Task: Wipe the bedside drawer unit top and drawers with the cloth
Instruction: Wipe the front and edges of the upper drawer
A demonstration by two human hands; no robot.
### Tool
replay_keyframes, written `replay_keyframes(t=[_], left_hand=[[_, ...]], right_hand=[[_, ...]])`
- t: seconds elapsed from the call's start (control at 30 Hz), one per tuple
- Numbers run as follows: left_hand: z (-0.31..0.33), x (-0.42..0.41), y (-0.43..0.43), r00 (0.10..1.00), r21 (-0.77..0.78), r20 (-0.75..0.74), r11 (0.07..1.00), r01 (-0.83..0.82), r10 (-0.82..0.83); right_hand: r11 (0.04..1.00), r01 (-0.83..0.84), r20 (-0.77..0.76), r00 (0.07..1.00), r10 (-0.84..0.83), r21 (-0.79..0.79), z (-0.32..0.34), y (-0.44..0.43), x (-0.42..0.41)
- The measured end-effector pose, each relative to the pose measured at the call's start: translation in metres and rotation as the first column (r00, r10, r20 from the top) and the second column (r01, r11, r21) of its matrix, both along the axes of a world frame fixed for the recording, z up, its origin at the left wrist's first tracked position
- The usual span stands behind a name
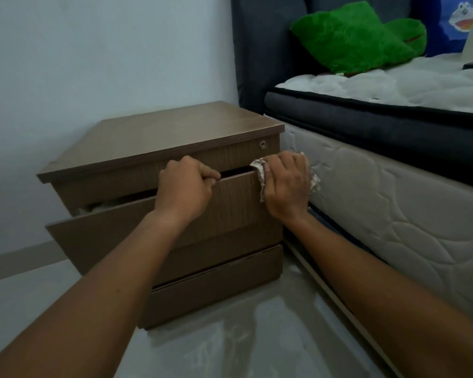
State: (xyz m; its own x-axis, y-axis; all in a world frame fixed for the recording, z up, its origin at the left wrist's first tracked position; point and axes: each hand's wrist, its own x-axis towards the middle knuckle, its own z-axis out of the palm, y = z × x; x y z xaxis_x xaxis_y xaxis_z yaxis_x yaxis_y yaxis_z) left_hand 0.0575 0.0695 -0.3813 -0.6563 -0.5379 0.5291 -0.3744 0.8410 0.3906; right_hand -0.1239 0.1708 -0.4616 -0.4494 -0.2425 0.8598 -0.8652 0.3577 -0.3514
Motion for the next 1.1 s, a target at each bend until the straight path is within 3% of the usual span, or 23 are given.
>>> replay_keyframes(t=[0.13,0.23,0.4,0.5,0.6,0.7,0.8,0.97,1.1], left_hand=[[-0.004,0.028,-0.01,0.997,0.065,-0.079,0.998,-0.002,0.007],[-0.011,0.064,-0.023,0.982,0.099,-0.166,0.992,-0.077,0.093],[-0.029,0.124,-0.045,0.912,0.02,-0.209,0.934,-0.356,0.352],[-0.039,0.152,-0.059,0.802,0.237,-0.297,0.853,-0.465,0.519],[-0.045,0.169,-0.062,0.71,0.525,-0.456,0.807,-0.272,0.536],[-0.056,0.178,-0.075,0.671,0.652,-0.519,0.753,-0.09,0.53],[-0.06,0.186,-0.086,0.616,0.77,-0.54,0.632,0.086,0.573],[-0.065,0.196,-0.087,0.563,0.757,-0.653,0.455,0.468,0.507],[-0.072,0.206,-0.089,0.522,0.7,-0.703,0.34,0.628,0.484]], right_hand=[[1.0,0.016,0.018,1.0,-0.016,0.017,0.007,0.002,0.019],[0.99,-0.031,-0.101,0.994,0.045,0.141,0.01,-0.011,0.049],[0.935,-0.092,-0.286,0.938,0.197,0.342,0.014,-0.063,0.123],[0.921,-0.115,-0.334,0.909,0.249,0.372,0.015,-0.093,0.16],[0.908,-0.161,-0.342,0.889,0.303,0.386,0.016,-0.116,0.191],[0.896,-0.201,-0.349,0.869,0.35,0.396,0.02,-0.135,0.221],[0.883,-0.23,-0.367,0.844,0.391,0.41,0.024,-0.151,0.244],[0.874,-0.257,-0.394,0.815,0.426,0.413,0.019,-0.167,0.266],[0.85,-0.261,-0.484,0.728,0.485,0.458,0.003,-0.17,0.263]])
